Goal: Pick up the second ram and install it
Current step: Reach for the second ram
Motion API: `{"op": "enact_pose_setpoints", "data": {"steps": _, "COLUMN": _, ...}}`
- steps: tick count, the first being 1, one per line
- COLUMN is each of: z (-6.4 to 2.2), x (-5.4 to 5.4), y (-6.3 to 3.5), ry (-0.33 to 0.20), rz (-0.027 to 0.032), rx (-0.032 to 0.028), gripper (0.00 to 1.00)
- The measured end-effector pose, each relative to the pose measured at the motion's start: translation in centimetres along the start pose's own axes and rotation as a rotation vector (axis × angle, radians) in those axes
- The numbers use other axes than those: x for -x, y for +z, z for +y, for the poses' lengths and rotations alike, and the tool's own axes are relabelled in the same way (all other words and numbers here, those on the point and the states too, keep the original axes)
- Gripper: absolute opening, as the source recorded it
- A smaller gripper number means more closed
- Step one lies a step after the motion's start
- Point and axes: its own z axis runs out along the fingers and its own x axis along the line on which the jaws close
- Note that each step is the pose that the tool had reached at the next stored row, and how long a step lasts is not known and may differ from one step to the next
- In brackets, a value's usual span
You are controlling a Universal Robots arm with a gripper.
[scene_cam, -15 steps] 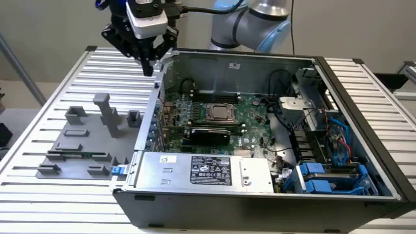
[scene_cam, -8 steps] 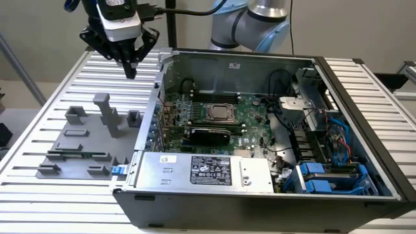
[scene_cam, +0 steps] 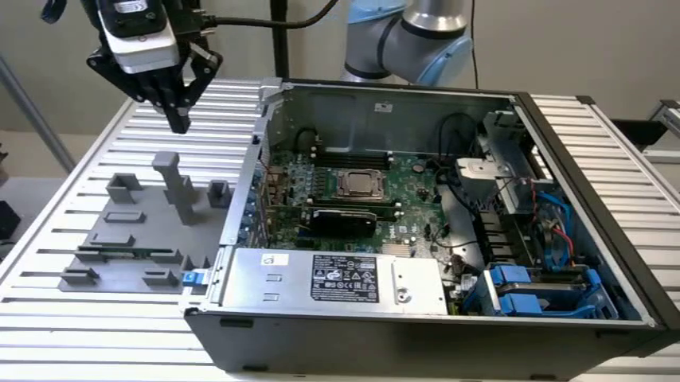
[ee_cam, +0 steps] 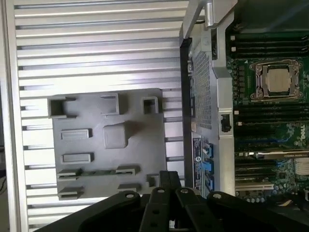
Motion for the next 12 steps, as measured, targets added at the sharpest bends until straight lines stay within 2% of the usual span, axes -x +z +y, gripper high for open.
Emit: {"op": "enact_pose_setpoints", "data": {"steps": 12, "z": -1.41, "x": -5.4, "y": 0.29, "ry": 0.0, "rz": -0.0005, "rx": 0.0, "gripper": 0.0}}
